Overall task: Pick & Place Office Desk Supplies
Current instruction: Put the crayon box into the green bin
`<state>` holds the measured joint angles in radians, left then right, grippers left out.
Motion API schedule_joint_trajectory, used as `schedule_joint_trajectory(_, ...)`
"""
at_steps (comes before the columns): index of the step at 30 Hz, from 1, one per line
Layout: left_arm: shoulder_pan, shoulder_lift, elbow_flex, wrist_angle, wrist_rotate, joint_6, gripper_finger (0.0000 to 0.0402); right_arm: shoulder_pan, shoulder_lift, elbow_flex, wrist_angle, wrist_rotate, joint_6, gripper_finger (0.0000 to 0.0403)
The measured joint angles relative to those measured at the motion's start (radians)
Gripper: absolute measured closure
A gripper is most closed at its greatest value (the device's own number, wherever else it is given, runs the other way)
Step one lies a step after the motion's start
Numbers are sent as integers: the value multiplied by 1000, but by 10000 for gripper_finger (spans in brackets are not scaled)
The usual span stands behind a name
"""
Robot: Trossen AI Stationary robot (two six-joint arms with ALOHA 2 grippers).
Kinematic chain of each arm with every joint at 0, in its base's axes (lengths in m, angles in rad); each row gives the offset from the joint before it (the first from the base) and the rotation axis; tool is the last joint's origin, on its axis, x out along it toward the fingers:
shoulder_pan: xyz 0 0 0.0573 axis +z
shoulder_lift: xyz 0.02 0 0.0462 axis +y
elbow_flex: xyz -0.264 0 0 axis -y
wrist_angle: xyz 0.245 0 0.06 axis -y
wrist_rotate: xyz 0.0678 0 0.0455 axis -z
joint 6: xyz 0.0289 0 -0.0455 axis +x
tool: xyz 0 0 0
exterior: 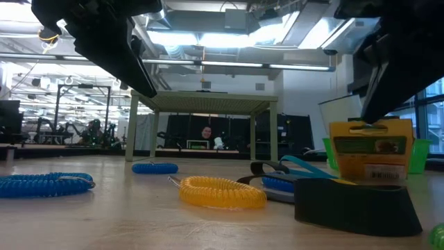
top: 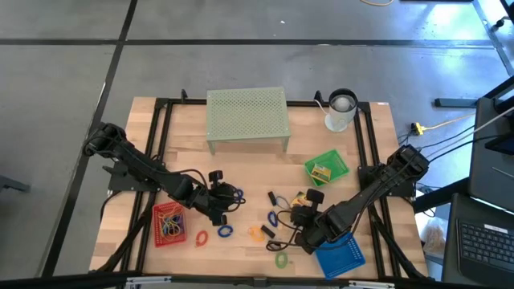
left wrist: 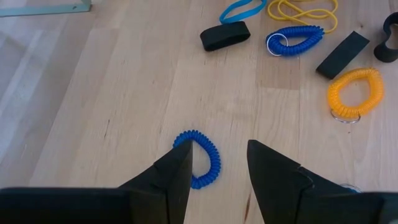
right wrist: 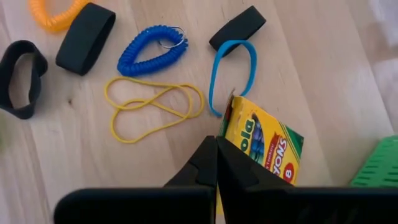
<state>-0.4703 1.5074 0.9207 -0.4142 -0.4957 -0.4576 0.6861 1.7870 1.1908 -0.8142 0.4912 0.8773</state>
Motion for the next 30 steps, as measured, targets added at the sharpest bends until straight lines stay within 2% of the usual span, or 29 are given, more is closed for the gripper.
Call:
schedule_joint_trajectory(17,1,0,0,0,-3,0,254,0,-7,1,-86,14,86,403)
schedule_joint_trajectory(30,1,0,0,0,-2,-2,254,0,-88,1,-157,74,110,403)
